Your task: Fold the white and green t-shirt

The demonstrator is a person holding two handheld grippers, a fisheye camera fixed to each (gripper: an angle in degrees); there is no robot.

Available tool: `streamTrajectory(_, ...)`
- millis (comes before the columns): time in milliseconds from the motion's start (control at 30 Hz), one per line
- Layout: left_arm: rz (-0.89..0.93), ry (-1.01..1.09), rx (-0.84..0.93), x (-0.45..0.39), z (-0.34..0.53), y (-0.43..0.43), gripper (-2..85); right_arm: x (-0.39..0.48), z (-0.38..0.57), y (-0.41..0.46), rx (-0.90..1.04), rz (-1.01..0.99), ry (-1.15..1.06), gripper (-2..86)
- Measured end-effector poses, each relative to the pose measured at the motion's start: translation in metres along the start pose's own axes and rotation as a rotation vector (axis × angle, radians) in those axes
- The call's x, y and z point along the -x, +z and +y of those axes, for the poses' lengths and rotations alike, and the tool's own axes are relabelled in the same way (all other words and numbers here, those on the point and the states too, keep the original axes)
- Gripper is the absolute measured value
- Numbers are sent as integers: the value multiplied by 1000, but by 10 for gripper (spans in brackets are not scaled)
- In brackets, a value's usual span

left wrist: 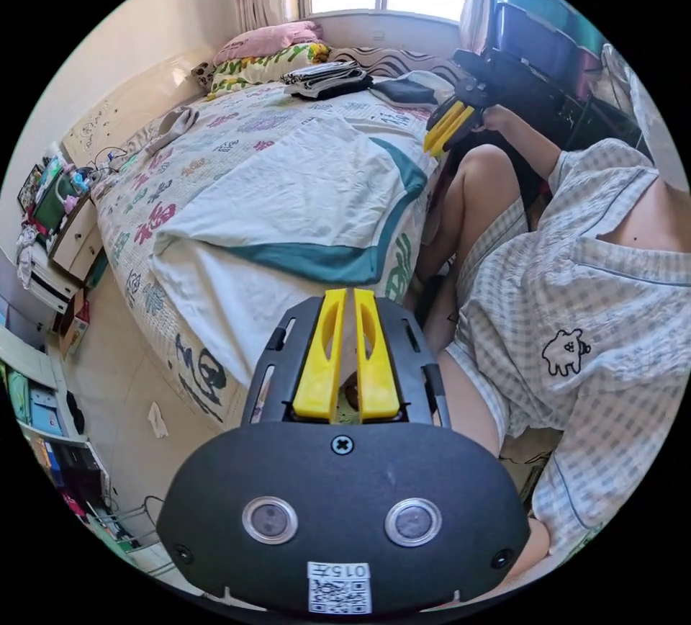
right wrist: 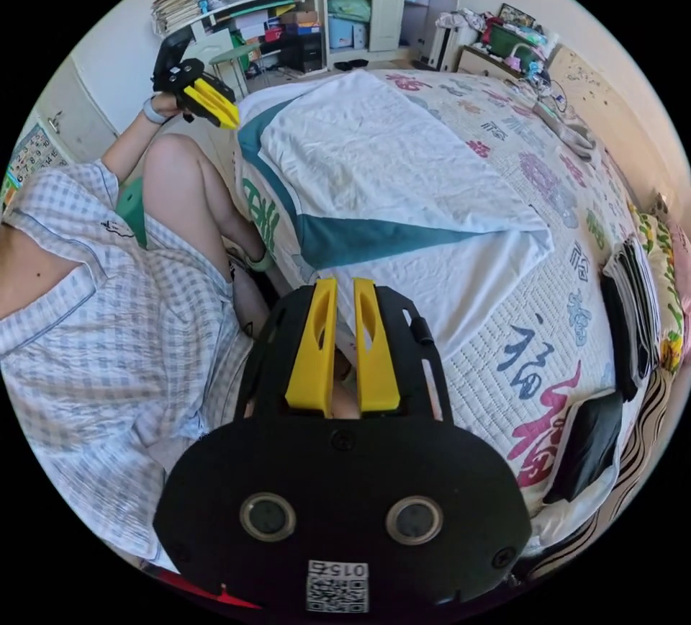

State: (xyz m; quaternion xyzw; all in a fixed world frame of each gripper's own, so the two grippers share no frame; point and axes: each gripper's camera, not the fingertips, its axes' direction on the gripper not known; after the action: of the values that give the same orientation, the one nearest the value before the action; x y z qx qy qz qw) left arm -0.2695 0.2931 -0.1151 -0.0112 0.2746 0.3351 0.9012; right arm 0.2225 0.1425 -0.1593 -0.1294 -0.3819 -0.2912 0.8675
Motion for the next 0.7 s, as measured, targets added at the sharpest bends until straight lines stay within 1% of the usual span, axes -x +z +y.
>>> streamTrajectory(67,-38,-29,-41,0,0,-5,34,8,-2,6,-13,13,-39,58)
streamTrajectory(100,-45,-33,-39,-2,-3,0,49,15,-6,16,13,28,-68,70)
streamTrajectory(200,-19,-33,40,-5,-16,27,67,30,-14,46,102,64,-133,82)
streamTrajectory(233,-28,-34,42,-6,-18,30,66,32,-15,51,112,82,-140,80)
streamTrajectory(300,-53,-56,23,-3,-24,29,51,34,-13,62,128,157,-156,39)
streamTrajectory(333,-50,-66,23,-1,-24,29,46,33,-12,61,128,154,-152,28)
streamTrajectory(400,-36,-90,8,5,-23,25,27,26,-5,54,127,100,-121,-1)
streamTrajectory(633,-53,-76,46,9,-34,14,8,-1,11,49,132,14,-50,-2)
streamTrajectory(700,-7,-101,45,21,-40,3,9,-28,12,28,69,-174,11,19)
